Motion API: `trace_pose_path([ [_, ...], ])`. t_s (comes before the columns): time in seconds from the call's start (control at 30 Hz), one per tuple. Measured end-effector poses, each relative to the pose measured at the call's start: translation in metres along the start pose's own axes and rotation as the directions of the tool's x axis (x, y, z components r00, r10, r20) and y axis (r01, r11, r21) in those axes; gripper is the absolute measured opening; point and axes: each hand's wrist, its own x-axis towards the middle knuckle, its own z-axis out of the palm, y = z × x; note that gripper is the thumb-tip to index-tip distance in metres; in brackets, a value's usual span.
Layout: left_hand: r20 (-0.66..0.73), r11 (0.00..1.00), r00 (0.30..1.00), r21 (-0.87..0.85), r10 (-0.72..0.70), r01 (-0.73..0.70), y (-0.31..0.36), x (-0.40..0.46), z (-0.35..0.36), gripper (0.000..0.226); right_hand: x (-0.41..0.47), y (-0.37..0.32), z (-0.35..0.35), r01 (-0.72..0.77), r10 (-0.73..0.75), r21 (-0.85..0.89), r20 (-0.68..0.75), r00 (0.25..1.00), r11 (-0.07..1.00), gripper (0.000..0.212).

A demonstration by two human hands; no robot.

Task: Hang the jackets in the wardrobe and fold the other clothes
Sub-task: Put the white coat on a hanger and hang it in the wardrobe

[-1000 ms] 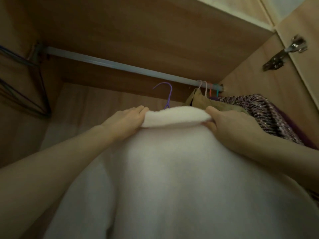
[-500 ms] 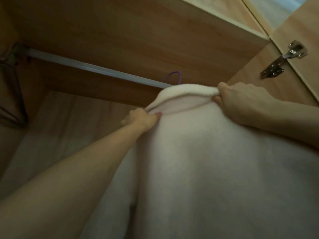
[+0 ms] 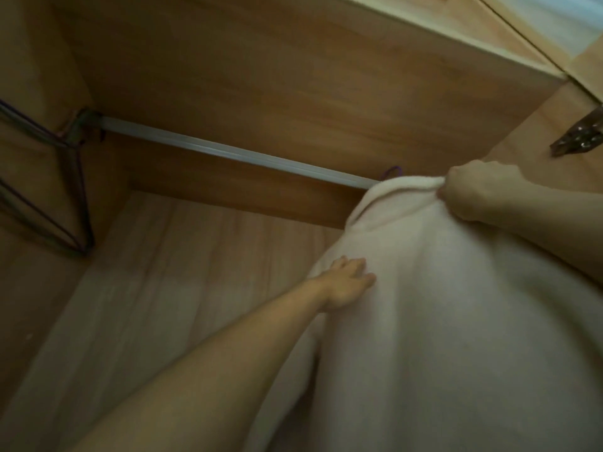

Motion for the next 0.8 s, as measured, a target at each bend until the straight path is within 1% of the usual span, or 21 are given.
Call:
trace_pose_path([
  [0.07,0.028,0.999,1.000,-0.035,0.002,-0.001,-0.001,-0.012,0.013,0.054,-0.003,-0.010,0.015,0.000,0.000,-0.008,0.060,0.998,1.000,0.032],
  [0.13,0.013,0.991,1.000,-0.136,0.013,-0.011,-0.003,-0.026,0.036,0.049,-0.008,-0.019,0.025,0.008,-0.006,-0.025,0.088,0.996,1.000,0.032],
  [0.2,0.048,0.976,0.998,-0.214,0.037,-0.026,-0.007,-0.034,0.067,0.052,-0.015,-0.027,0.031,0.001,0.003,-0.050,0.090,0.996,0.999,0.034],
  [0.23,0.083,0.974,0.996,-0.225,0.045,-0.025,-0.011,-0.037,0.087,0.058,-0.018,-0.029,0.033,-0.004,0.010,-0.066,0.088,0.996,0.998,0.035],
  [0.27,0.118,0.977,0.992,-0.214,0.046,-0.020,-0.014,-0.042,0.106,0.064,-0.021,-0.031,0.037,-0.008,0.015,-0.077,0.085,0.996,0.997,0.035],
  [0.3,0.149,0.982,0.988,-0.190,0.033,-0.005,-0.018,-0.048,0.126,0.064,-0.024,-0.032,0.040,-0.011,0.017,-0.075,0.071,0.997,0.997,0.034],
  [0.37,0.138,0.980,0.990,-0.200,0.010,0.018,-0.019,-0.064,0.158,0.060,-0.032,-0.032,0.050,-0.018,0.019,-0.039,0.021,1.000,0.999,0.030],
  [0.43,0.122,0.974,0.992,-0.221,-0.018,0.045,-0.014,-0.080,0.184,0.061,-0.042,-0.031,0.061,-0.030,0.030,-0.013,-0.026,0.999,0.999,0.027],
  [0.47,0.135,0.976,0.990,-0.211,-0.029,0.057,-0.014,-0.084,0.196,0.063,-0.050,-0.031,0.064,-0.041,0.040,-0.033,-0.030,0.999,0.999,0.029],
  [0.5,0.153,0.978,0.987,-0.196,-0.036,0.066,-0.012,-0.091,0.205,0.063,-0.059,-0.030,0.066,-0.050,0.048,-0.076,-0.030,0.998,0.996,0.036],
  [0.53,0.168,0.979,0.985,-0.191,-0.043,0.075,-0.011,-0.098,0.214,0.061,-0.071,-0.029,0.067,-0.046,0.041,-0.156,-0.037,0.998,0.987,0.046],
  [0.6,0.152,0.970,0.988,-0.239,-0.013,0.050,-0.014,-0.119,0.228,0.065,-0.102,-0.027,0.066,0.011,-0.016,-0.317,-0.014,1.000,0.948,0.062],
  [0.63,0.136,0.960,0.991,-0.278,0.005,0.034,-0.016,-0.132,0.232,0.061,-0.121,-0.026,0.068,0.050,-0.045,-0.346,0.021,0.999,0.937,0.067],
  [0.67,0.124,0.959,0.992,-0.283,0.017,0.019,-0.020,-0.144,0.234,0.059,-0.142,-0.026,0.072,0.084,-0.070,-0.331,0.053,0.996,0.940,0.069],
  [0.7,0.127,0.969,0.992,-0.246,0.024,0.008,-0.023,-0.159,0.234,0.058,-0.166,-0.026,0.077,0.122,-0.107,-0.281,0.071,0.992,0.952,0.068],
  [0.8,0.174,0.997,0.985,-0.076,0.014,0.000,-0.031,-0.206,0.230,0.060,-0.237,-0.029,0.086,0.200,-0.195,-0.087,0.063,0.979,0.976,0.056],
])
